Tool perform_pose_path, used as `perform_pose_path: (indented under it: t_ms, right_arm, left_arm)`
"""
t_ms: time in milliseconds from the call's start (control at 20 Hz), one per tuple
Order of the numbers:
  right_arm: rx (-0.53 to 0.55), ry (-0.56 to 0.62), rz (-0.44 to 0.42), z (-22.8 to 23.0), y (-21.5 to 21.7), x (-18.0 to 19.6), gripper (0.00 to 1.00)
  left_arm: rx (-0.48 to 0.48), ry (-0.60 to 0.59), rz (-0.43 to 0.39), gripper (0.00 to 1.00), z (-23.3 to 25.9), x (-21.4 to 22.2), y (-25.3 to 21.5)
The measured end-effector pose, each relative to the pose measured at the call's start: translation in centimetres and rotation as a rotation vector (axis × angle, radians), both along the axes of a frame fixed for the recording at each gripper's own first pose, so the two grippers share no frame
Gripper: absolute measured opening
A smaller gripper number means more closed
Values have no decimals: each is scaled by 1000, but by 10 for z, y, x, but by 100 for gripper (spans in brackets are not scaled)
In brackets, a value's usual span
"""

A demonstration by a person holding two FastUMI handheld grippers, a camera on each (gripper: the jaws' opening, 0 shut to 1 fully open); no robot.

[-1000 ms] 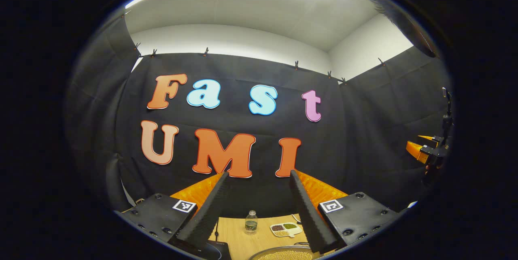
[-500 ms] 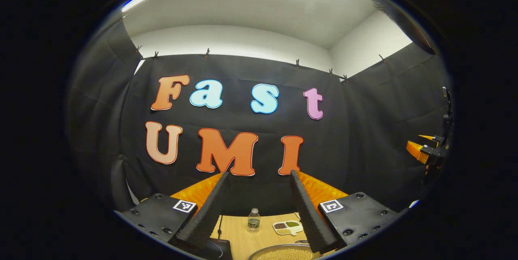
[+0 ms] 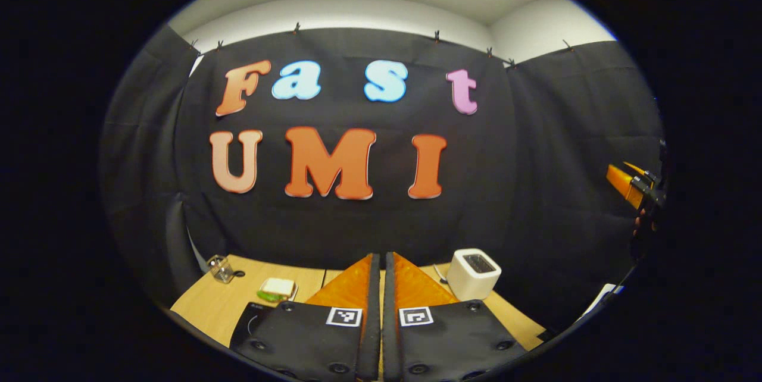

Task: First push the handle of the pot to place it horizontally, then grasp the pot with both hands and set it on the induction cooktop.

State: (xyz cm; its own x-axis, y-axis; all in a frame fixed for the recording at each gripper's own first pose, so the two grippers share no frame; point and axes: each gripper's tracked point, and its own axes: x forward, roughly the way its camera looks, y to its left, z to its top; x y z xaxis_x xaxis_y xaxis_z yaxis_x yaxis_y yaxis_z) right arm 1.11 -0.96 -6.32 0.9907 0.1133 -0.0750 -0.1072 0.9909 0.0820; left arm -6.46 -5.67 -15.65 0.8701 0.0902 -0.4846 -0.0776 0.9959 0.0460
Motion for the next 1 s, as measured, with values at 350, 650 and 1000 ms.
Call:
perform_pose_path:
  t_ms: [350, 650, 1000]
  right_arm:
    - [12, 46, 29, -24, 3, -1, 93]
    - [5, 66, 10, -35, -7, -1, 93]
    - [1, 97, -45, -44, -21, 1, 93]
  left_arm:
    - [-169, 455, 119, 7, -125, -74, -6]
    - [-288, 838, 231, 7, -206, -161, -14]
    - [-374, 1099, 289, 8, -249, -213, -25]
